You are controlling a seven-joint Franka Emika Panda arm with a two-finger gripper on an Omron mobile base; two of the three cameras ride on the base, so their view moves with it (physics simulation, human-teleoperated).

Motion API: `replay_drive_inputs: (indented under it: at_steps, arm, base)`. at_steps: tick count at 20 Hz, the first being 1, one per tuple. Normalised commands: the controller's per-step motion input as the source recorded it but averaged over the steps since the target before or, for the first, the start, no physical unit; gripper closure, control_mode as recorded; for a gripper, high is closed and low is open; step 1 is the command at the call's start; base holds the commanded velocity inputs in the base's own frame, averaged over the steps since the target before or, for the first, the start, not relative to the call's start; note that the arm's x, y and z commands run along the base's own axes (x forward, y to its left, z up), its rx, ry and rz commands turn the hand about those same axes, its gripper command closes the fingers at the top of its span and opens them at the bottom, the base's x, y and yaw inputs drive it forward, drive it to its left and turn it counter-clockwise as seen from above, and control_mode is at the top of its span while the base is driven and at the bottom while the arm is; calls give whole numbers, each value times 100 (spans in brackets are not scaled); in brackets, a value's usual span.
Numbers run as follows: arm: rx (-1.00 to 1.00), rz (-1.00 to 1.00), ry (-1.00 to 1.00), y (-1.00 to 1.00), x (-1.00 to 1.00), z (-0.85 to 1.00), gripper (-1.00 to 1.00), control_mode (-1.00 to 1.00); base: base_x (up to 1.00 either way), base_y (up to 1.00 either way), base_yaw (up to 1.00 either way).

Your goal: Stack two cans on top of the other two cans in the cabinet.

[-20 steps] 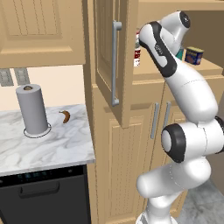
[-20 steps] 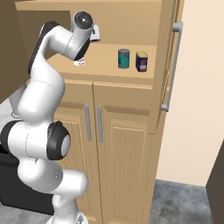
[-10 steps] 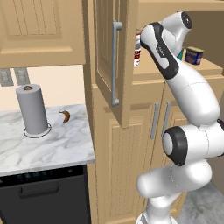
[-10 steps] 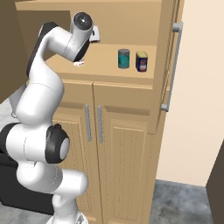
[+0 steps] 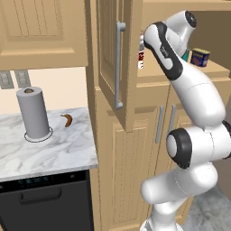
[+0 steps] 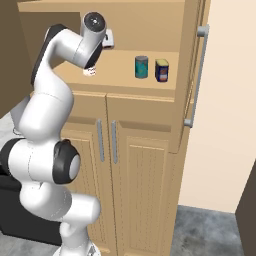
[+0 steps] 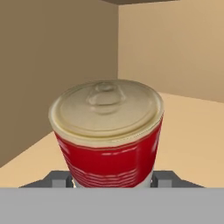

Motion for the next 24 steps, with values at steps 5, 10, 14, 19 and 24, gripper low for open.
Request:
replay_drive_inputs:
  at_steps: [5, 10, 14, 19, 24]
  arm:
    - [0, 0, 8, 3, 10, -11, 100, -100]
    - [1, 0, 5, 2, 3, -11, 100, -100]
    - [1, 0, 0, 1, 0, -13, -100, -100]
    - [3, 0, 0, 0, 0, -13, -100, -100]
    - [4, 0, 0, 0, 0, -4, -100, -100]
  base:
    - [0, 0, 0]
    - [0, 0, 0]
    - [0, 0, 0]
    - [0, 0, 0]
    - [0, 0, 0]
